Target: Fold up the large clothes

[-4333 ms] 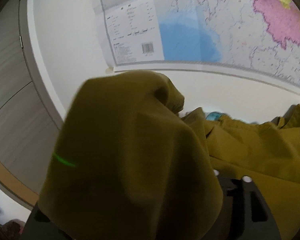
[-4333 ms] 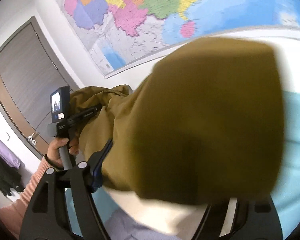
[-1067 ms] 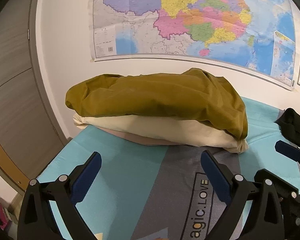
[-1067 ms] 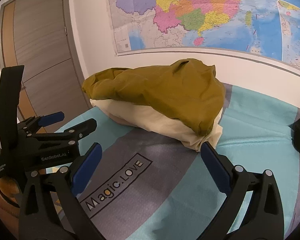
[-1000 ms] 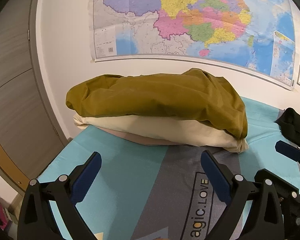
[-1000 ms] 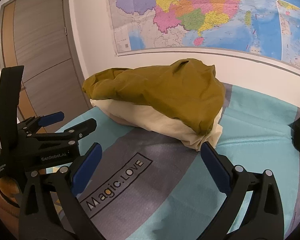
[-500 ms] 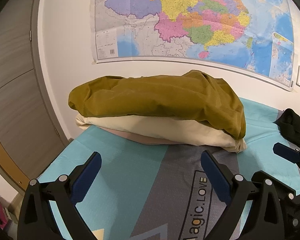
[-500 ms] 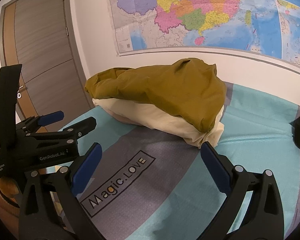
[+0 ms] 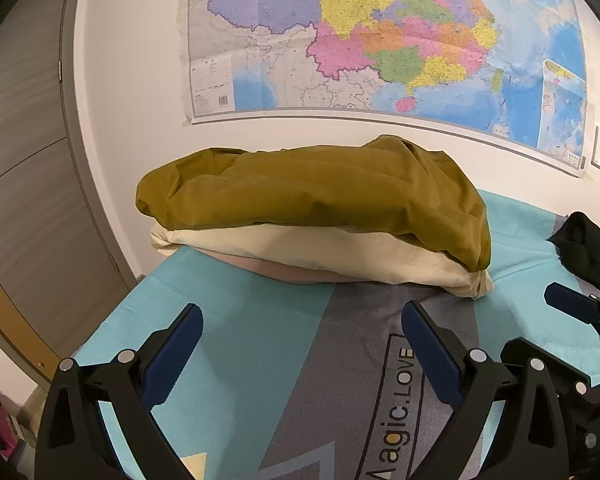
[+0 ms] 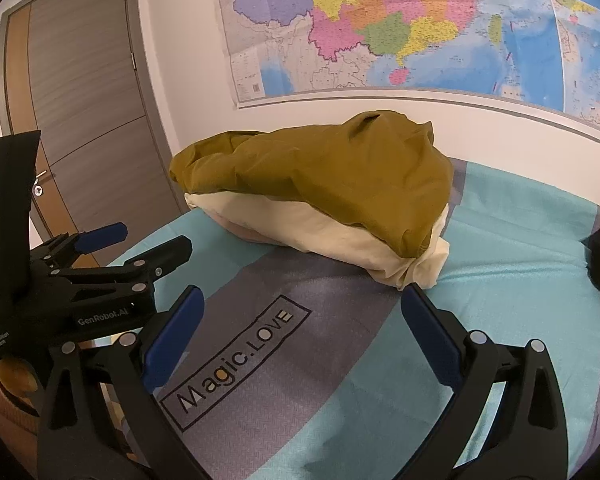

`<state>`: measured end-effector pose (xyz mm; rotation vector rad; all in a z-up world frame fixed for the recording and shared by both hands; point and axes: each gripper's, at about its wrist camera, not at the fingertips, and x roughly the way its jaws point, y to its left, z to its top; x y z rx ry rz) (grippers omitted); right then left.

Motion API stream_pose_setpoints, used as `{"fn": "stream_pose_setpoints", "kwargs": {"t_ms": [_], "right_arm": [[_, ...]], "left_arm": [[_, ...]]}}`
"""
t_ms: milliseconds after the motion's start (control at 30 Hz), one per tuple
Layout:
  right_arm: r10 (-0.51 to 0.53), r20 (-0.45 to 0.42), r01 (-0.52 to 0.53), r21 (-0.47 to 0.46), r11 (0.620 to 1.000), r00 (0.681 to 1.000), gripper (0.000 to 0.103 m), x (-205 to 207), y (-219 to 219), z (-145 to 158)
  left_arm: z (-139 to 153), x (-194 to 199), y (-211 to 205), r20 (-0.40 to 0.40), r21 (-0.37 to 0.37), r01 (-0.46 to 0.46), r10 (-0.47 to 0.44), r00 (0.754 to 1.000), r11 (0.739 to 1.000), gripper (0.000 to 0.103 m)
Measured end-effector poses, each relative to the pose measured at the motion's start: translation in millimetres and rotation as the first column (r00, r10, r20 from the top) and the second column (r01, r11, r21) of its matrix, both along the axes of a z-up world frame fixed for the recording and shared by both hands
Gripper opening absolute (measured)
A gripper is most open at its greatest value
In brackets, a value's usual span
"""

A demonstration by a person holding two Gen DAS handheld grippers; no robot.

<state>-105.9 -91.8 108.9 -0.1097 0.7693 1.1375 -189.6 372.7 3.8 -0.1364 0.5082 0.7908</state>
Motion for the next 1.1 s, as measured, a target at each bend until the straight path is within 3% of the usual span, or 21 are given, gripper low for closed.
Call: {"fn": "stream_pose_setpoints", "kwargs": {"t_ms": [1100], "right_arm": [[-0.003, -0.015, 0.003, -0.007, 1.000, 1.000, 0.097, 0.2, -0.3, -4.0]], "left_arm": [[-4.5, 3.9, -0.7, -0.007, -0.009, 0.006, -0.006, 1.000, 1.000, 0.096]]}}
